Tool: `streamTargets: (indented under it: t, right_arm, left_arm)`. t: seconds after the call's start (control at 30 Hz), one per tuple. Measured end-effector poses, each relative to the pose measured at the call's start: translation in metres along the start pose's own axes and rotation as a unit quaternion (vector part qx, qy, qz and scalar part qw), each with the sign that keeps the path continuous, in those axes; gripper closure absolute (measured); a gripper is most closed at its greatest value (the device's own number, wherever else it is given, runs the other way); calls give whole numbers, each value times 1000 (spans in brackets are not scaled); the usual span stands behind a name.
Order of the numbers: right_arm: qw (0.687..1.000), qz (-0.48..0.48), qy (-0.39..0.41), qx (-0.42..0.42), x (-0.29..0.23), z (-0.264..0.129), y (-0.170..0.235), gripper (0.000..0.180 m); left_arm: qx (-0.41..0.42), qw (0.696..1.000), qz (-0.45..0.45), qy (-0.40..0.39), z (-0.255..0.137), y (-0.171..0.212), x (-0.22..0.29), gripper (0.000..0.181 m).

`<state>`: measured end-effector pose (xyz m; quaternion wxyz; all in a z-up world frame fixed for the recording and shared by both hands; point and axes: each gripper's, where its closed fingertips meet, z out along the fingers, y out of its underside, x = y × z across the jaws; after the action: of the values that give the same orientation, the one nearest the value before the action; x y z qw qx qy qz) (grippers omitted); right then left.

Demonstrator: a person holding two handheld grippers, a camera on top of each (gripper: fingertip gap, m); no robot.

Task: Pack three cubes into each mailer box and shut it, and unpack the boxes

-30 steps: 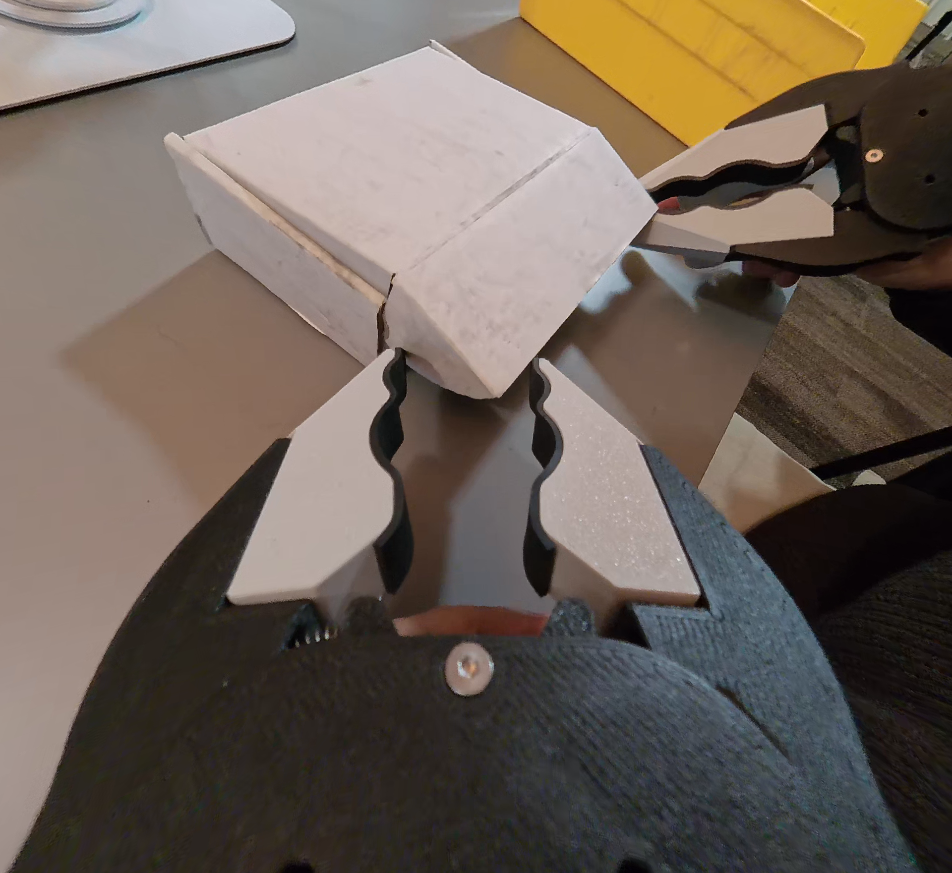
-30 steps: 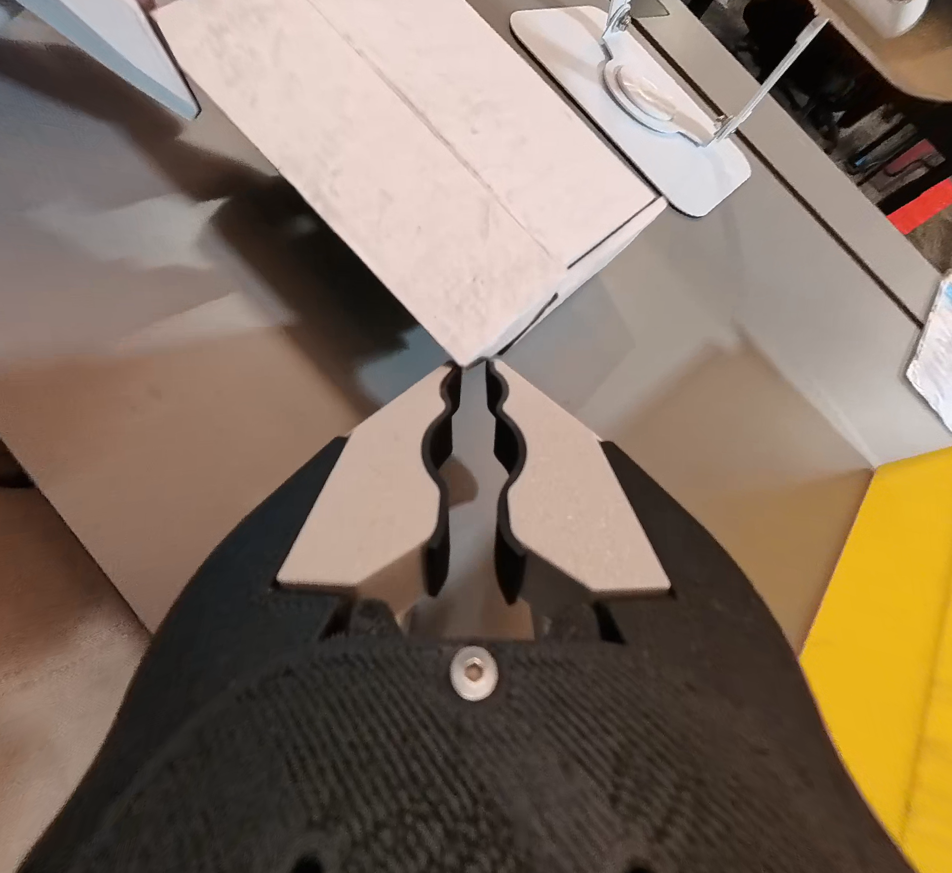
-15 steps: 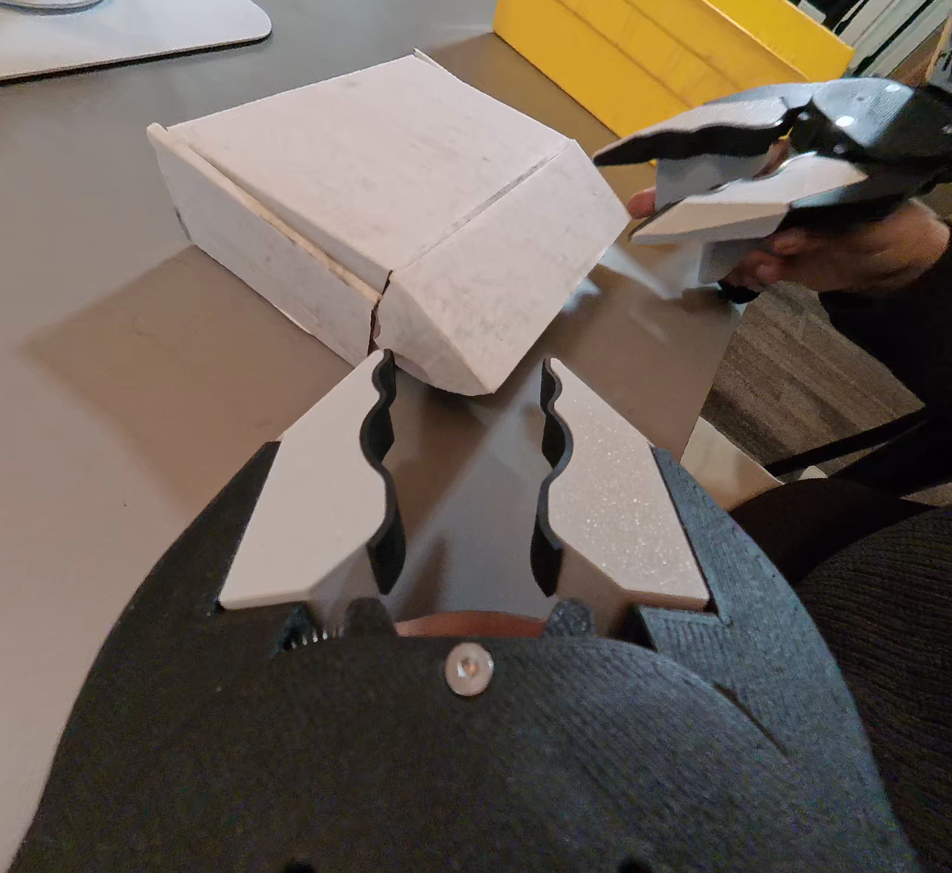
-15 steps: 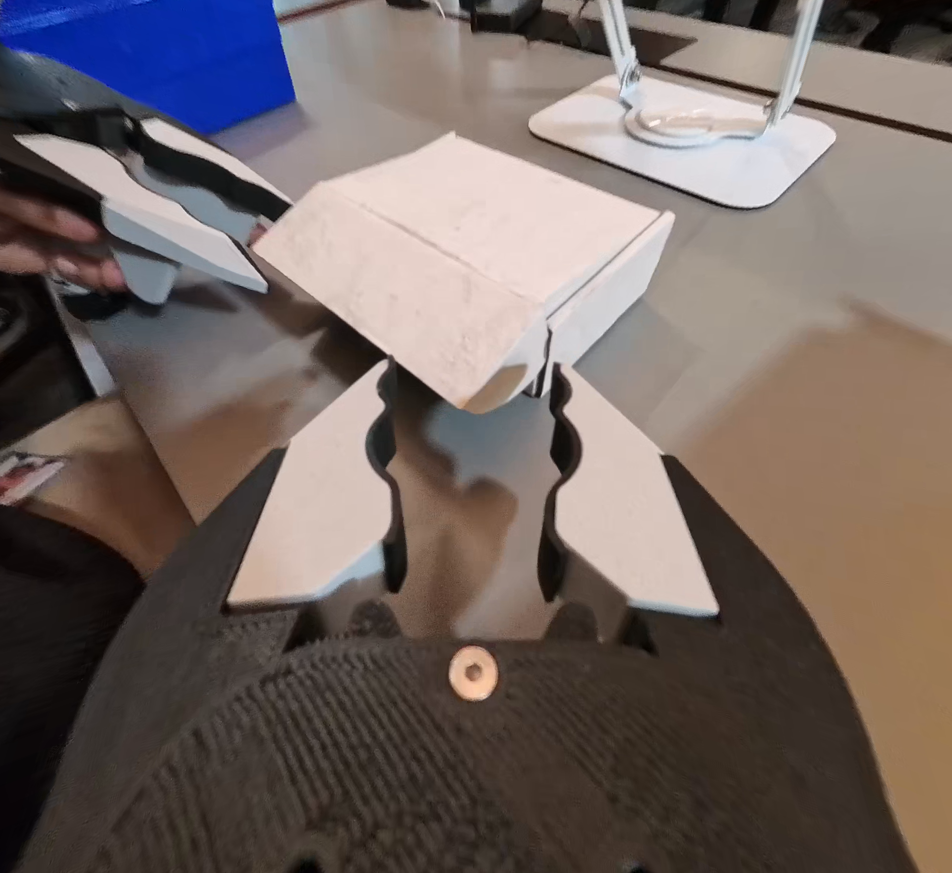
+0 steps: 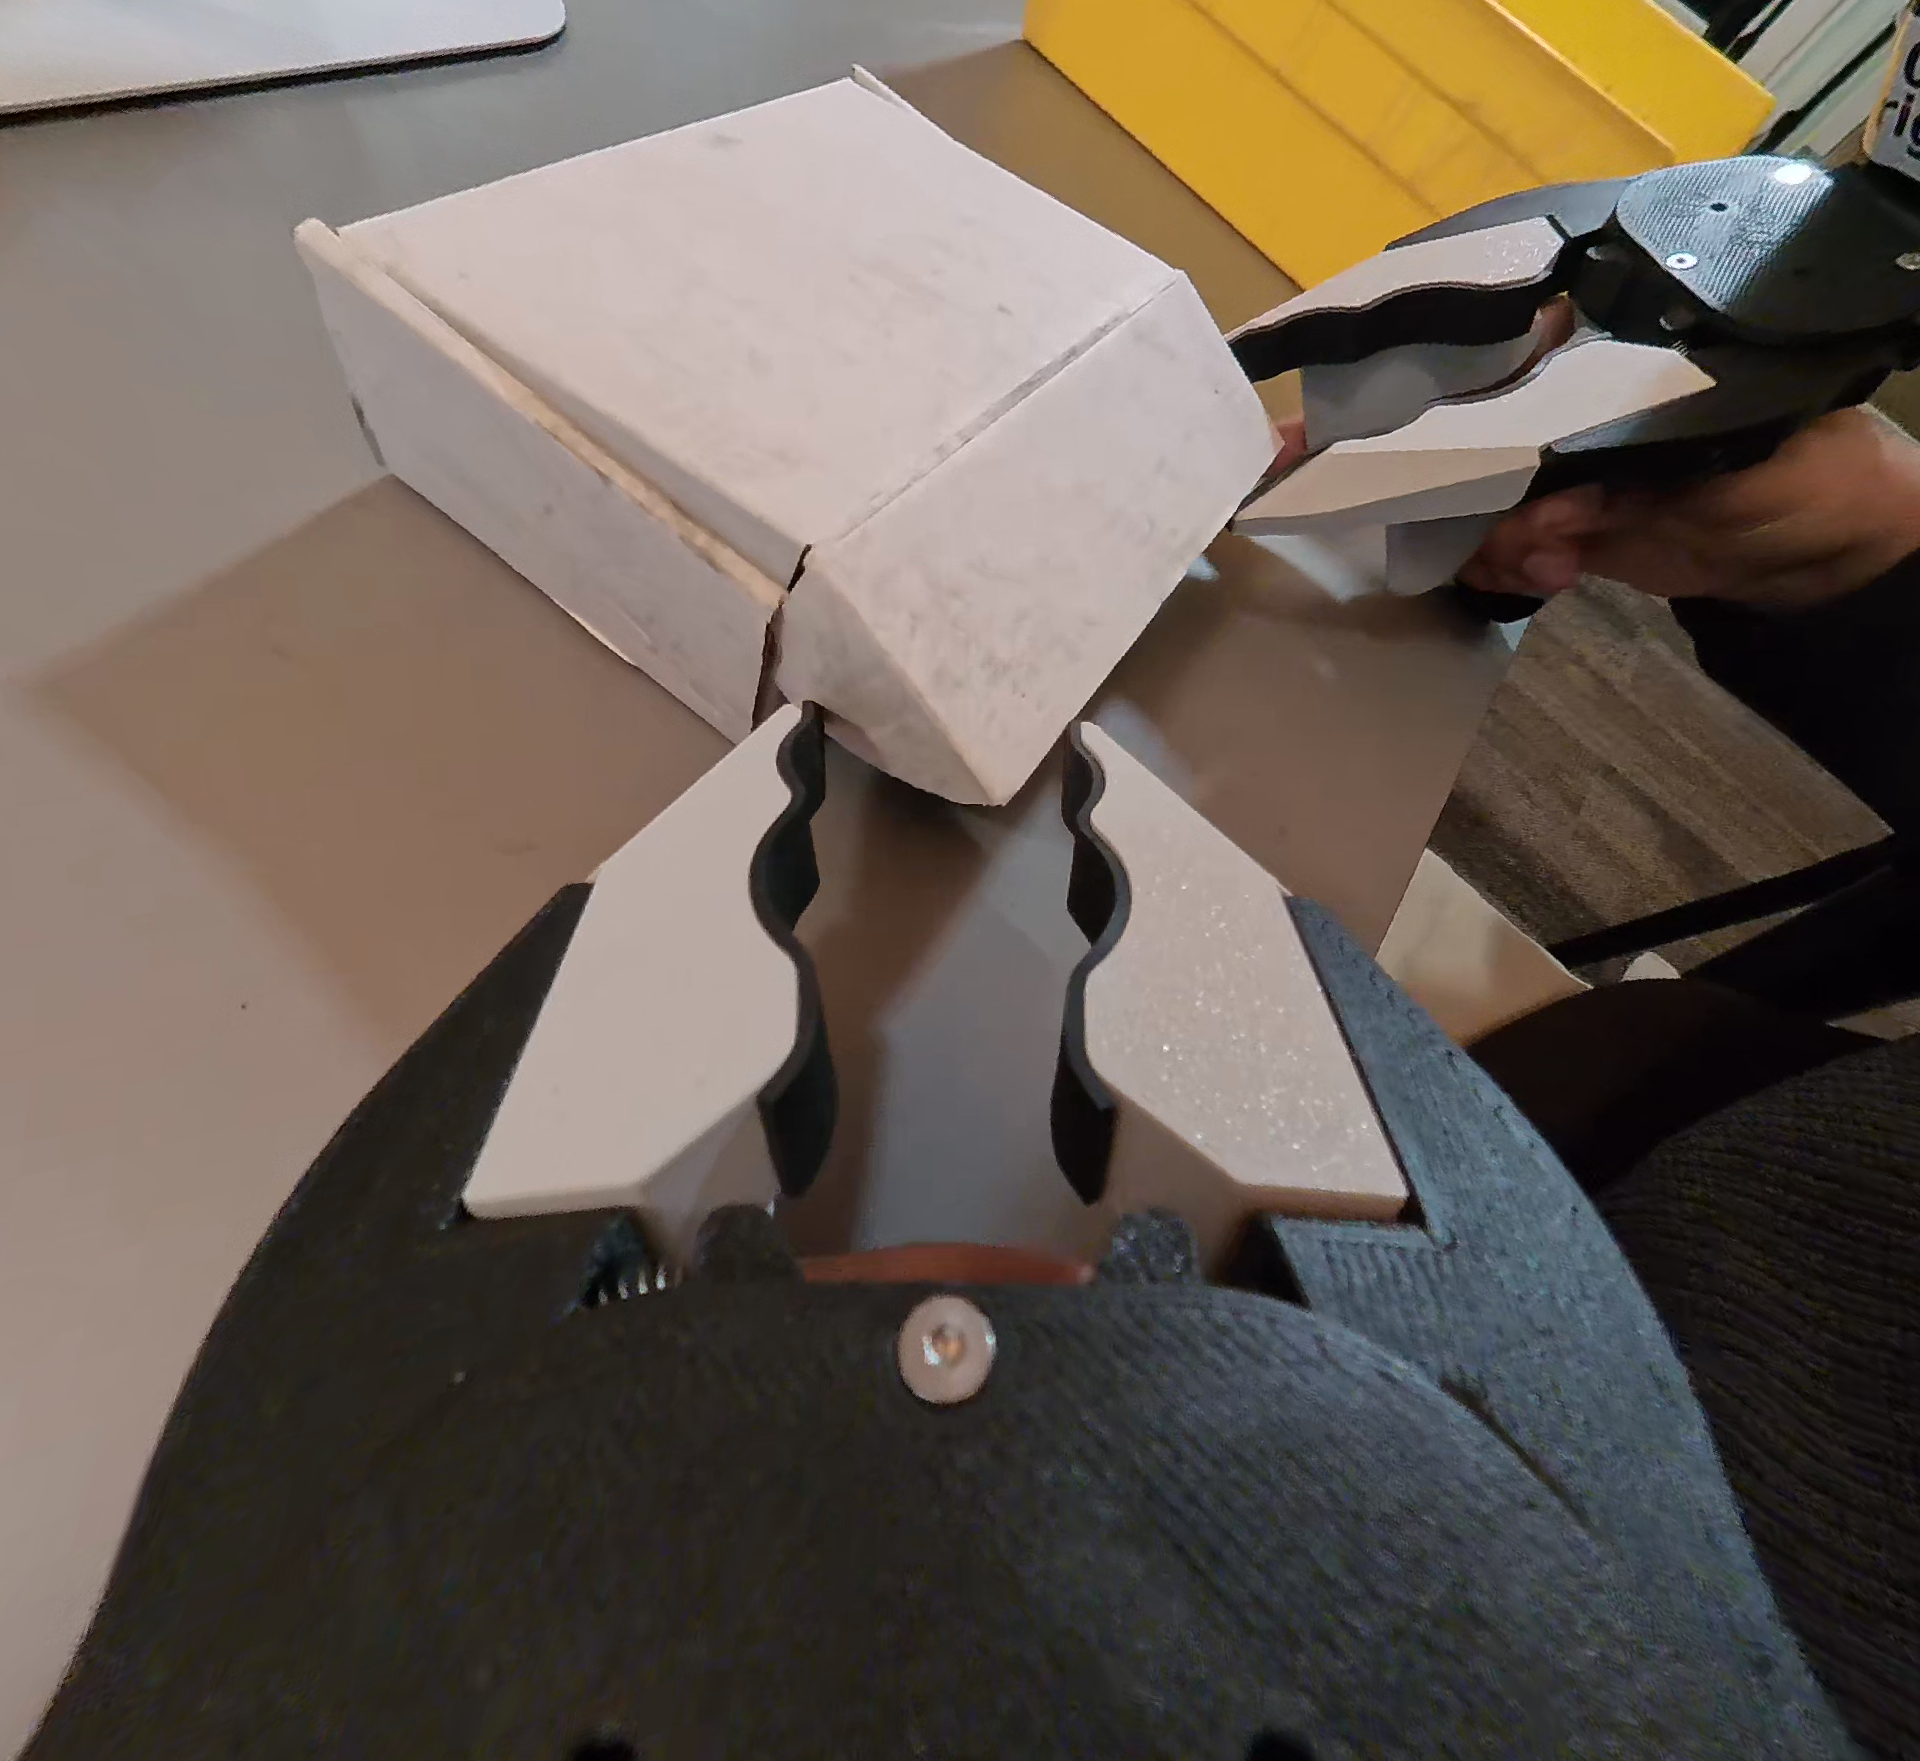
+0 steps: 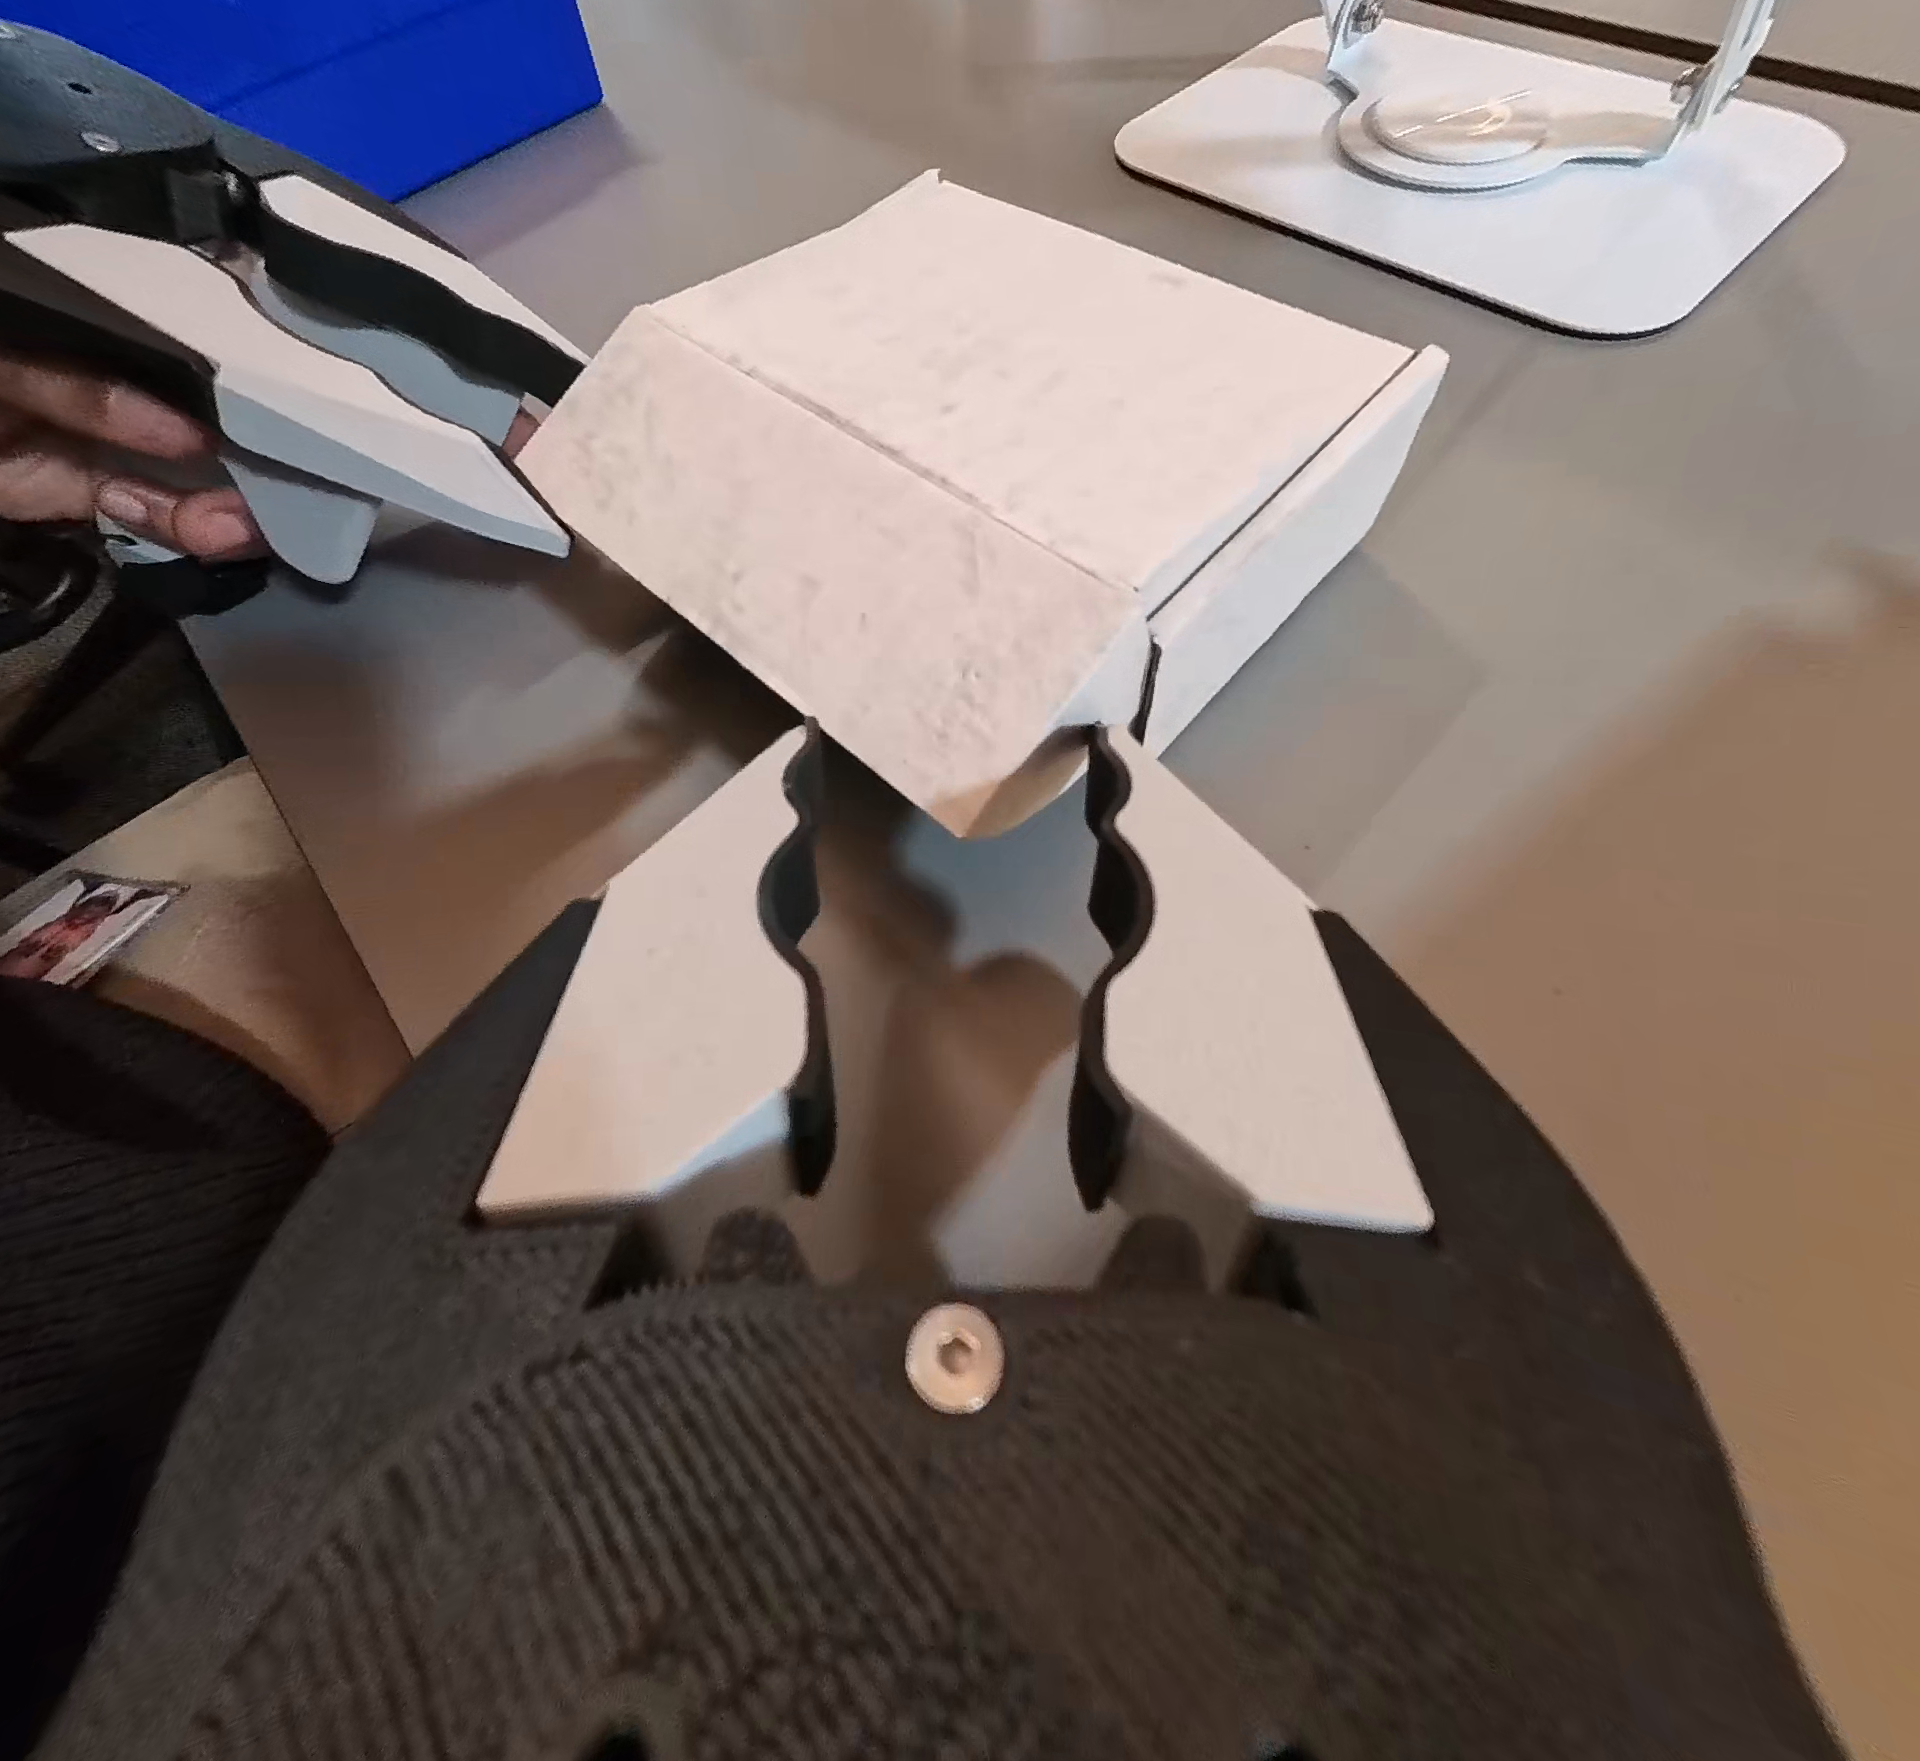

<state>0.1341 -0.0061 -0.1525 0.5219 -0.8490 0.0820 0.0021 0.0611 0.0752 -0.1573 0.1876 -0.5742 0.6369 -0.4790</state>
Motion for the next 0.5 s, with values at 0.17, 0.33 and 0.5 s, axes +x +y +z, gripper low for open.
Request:
streamTargets:
  t: [0.17,0.33,0.5]
  right_arm:
    - [1000,9,2,-10,1,2,2,130]
    - [999,8,8,-32,2,7,8,130]
    - [1000,12,10,-26,3,4,7,131]
  left_arm:
    - [-6,1000,16,-20,2,1,-1,137]
    - [-20,999,22,-44,4,4,-6,138]
    - [-22,999,20,-43,4,5,-5,138]
